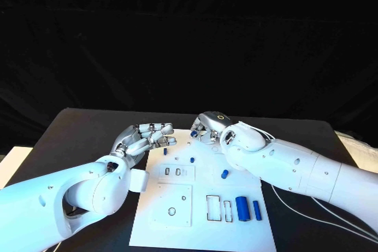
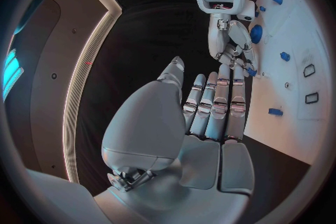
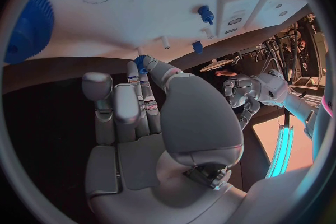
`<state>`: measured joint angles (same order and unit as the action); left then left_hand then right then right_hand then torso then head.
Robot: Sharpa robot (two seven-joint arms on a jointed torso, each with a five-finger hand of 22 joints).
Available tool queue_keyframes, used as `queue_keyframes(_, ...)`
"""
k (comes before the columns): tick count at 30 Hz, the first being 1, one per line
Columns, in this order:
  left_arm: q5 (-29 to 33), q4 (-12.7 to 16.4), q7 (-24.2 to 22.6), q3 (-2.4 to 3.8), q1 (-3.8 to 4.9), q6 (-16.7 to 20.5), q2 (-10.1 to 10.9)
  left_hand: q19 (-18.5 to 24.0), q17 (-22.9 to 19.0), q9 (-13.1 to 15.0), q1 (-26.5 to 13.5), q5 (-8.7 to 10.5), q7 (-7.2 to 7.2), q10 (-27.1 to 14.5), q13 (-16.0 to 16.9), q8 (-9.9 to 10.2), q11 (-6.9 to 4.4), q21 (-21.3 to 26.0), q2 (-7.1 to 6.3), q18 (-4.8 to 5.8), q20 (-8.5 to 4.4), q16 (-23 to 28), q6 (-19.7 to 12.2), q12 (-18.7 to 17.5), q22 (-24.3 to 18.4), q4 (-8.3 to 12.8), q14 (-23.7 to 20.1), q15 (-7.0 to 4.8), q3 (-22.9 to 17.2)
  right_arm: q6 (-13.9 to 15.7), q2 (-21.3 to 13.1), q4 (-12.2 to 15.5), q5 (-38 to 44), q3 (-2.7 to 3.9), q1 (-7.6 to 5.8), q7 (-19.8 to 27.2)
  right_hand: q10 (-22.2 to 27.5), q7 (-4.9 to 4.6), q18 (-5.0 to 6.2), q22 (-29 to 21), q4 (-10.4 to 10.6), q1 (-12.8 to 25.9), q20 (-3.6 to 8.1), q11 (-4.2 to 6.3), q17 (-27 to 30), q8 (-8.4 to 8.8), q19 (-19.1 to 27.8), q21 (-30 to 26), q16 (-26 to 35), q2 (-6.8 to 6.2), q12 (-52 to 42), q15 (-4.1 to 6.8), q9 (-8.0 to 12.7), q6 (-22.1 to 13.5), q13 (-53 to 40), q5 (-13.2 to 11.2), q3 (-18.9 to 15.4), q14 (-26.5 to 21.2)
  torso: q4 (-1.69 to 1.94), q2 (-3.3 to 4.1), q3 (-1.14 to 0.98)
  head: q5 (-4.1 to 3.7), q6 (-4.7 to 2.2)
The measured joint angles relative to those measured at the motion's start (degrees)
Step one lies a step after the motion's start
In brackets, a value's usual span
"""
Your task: Assemble the parts on the task board
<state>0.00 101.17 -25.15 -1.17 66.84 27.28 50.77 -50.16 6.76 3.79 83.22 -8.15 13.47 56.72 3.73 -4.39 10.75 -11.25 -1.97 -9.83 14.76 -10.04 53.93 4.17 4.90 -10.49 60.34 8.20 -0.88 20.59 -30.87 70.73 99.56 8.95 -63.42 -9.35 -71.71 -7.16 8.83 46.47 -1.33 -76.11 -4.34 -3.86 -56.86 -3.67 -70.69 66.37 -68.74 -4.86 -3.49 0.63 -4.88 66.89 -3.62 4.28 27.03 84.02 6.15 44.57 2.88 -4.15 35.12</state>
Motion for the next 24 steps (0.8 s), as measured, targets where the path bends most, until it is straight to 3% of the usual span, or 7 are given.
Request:
queue_keyframes(13,0.0,0.07,0.07,0.01,0.05,-0.26,-0.02,0.0,0.0,0.0,0.23,0.0,0.0,0.0,0.0,0.0,0.0,0.0,0.23,0.0,0.0,0.0,0.0,0.0,0.0,0.15,0.0,0.0,-0.15,-0.83,1.56,-2.11,0.22,-0.16,-0.31,-0.19,0.34,0.0,0.0,0.08,0.41,0.29,0.0,-0.08,-0.07,0.39,0.0,0.22,-0.1,-0.3,-0.01,0.0,0.13,-0.21,-0.06,0.0,-0.06,0.0,0.04,0.16,0.03,-0.18,0.4)
queue_keyframes(19,-0.01,0.07,0.09,0.01,0.07,-0.41,-0.09,0.0,-0.01,0.0,0.23,0.0,0.0,0.0,0.0,0.0,0.0,0.0,0.23,0.01,0.0,0.0,0.0,0.0,0.01,0.15,0.0,0.0,-0.15,-1.05,2.37,-3.16,0.3,-0.37,-0.29,-0.22,1.21,-0.55,0.01,0.27,0.56,0.28,-0.2,-0.22,-0.54,0.39,0.21,0.47,-0.61,-0.3,-0.01,0.0,0.11,-0.76,-0.02,0.0,0.09,0.0,0.07,0.25,0.07,-0.2,0.36)
queue_keyframes(22,-0.01,0.07,0.11,0.02,0.08,-0.45,-0.09,0.0,-0.01,0.0,0.23,0.0,0.0,0.0,0.0,0.0,0.0,0.0,0.23,0.0,0.0,0.0,0.0,0.0,0.01,0.15,0.0,0.0,-0.15,-1.13,2.5,-3.33,0.3,-0.4,-0.29,-0.28,2.14,-0.79,0.01,0.14,1.05,0.89,-0.41,-0.55,-0.5,0.33,0.42,0.47,-0.61,-0.91,-0.02,0.0,0.13,-1.65,0.05,-0.33,0.07,0.0,0.07,0.29,0.07,-0.19,0.43)
queue_keyframes(24,-0.01,0.07,0.12,0.02,0.09,-0.46,-0.09,0.0,-0.01,0.0,0.23,0.0,0.0,0.0,0.0,0.0,0.0,0.0,0.23,0.0,0.0,0.0,0.0,0.0,-0.02,0.25,0.0,0.0,-0.05,-1.19,2.51,-3.4,0.3,-0.42,-0.3,-0.38,4.08,-1.13,0.01,-0.96,1.55,1.6,-1.07,-0.98,0.31,0.11,1.13,0.21,-0.52,-1.62,-0.01,-0.61,0.52,-3.21,0.18,-0.41,-0.39,-0.07,0.07,0.3,0.07,-0.18,0.48)
